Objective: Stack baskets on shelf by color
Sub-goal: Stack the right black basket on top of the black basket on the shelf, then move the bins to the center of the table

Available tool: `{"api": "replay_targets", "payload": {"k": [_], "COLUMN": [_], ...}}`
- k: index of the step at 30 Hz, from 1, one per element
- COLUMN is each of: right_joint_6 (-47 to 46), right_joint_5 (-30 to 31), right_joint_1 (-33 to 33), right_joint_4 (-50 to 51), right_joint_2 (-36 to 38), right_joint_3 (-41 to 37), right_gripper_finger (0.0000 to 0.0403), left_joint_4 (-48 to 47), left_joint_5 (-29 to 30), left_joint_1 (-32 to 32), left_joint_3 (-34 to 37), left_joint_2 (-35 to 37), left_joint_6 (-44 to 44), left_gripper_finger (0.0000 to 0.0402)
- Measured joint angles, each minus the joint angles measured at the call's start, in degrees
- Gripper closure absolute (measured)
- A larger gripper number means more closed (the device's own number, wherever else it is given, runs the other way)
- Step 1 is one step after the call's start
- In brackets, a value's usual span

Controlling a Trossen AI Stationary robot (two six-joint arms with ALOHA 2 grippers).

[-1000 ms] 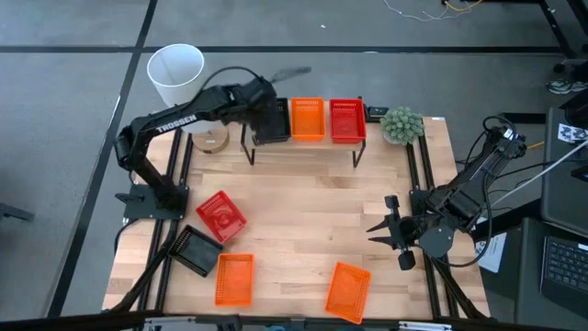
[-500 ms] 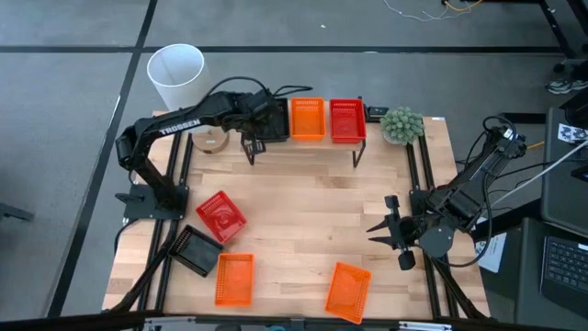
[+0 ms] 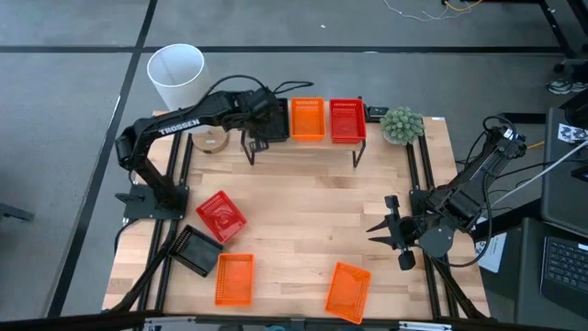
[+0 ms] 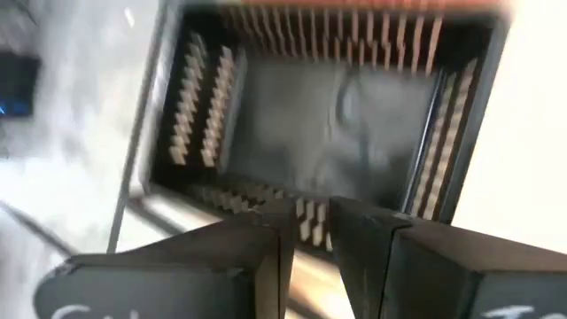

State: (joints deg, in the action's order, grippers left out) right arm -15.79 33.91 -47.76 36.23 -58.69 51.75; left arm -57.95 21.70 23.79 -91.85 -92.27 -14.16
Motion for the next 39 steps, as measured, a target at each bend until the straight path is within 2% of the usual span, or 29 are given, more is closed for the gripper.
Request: {"api": "replay_targets", "payload": {"k": [4,9,17,24,28,32,39], "right_joint_6": [0.0,0.0,-0.1,0.0,-0.2,-0.2,-0.2], "right_joint_5": [0.0,0.0,0.0,0.0,0.0,0.0,0.0], "right_joint_1": [0.0,0.0,0.0,0.0,0.0,0.0,0.0], "right_joint_4": [0.0,0.0,0.0,0.0,0.0,0.0,0.0], "right_joint_2": [0.0,0.0,0.0,0.0,0.0,0.0,0.0], "right_joint_3": [0.0,0.0,0.0,0.0,0.0,0.0,0.0], "right_gripper_finger": [0.0312,0.0312,0.0311,0.0312,0.0312,0.0312,0.0311], "left_joint_4": [8.2,8.8,-3.3,-18.9,-19.5,-18.1,-13.2], "left_joint_5": [-0.1,0.3,-4.1,-14.8,-14.4,-14.1,-16.1], "left_joint_1": [-3.0,-6.8,-17.1,-27.7,-34.2,-38.9,-41.0], "left_joint_3": [-0.1,-0.1,-0.1,0.6,5.6,13.7,29.0], "left_joint_2": [0.9,1.4,1.3,1.3,1.3,1.3,3.4], "left_joint_6": [-2.8,-3.1,11.7,33.2,38.2,41.1,49.9], "left_gripper_finger": [0.0336,0.0338,0.0338,0.0339,0.0342,0.0346,0.0346]}}
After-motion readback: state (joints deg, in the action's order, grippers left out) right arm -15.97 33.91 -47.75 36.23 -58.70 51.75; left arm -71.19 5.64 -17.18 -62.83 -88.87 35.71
